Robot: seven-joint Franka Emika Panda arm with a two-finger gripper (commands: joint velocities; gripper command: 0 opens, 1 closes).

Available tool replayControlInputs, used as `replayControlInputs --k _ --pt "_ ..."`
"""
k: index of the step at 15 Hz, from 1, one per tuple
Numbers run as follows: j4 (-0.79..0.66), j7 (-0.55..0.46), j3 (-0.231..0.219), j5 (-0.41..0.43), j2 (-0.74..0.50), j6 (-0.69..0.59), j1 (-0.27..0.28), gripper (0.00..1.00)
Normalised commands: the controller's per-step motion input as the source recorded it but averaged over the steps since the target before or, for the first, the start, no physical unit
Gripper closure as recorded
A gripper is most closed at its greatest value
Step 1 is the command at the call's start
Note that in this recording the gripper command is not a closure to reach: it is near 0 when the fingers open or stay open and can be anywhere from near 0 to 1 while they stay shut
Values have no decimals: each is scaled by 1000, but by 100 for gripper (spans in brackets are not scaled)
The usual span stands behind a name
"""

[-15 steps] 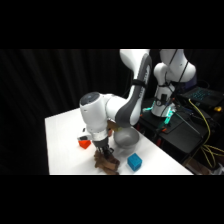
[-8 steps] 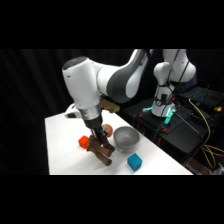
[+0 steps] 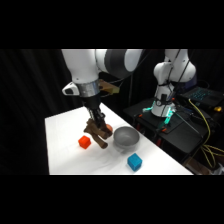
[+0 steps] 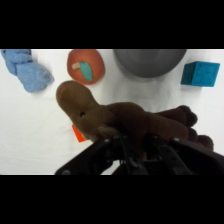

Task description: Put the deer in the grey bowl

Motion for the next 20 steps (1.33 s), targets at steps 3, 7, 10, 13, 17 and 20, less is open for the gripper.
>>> replayControlInputs --k 3,7,10,13,17,20 --pt "-647 108 -20 57 -570 125 -71 59" --pt "-585 146 26 101 -482 156 -18 59" --pt "-452 146 45 127 -340 167 4 59" --pt "-367 96 32 107 -225 195 1 59" --pt "-229 0 7 89 -60 283 -22 59" --pt "-77 -12 -3 85 49 222 -30 0"
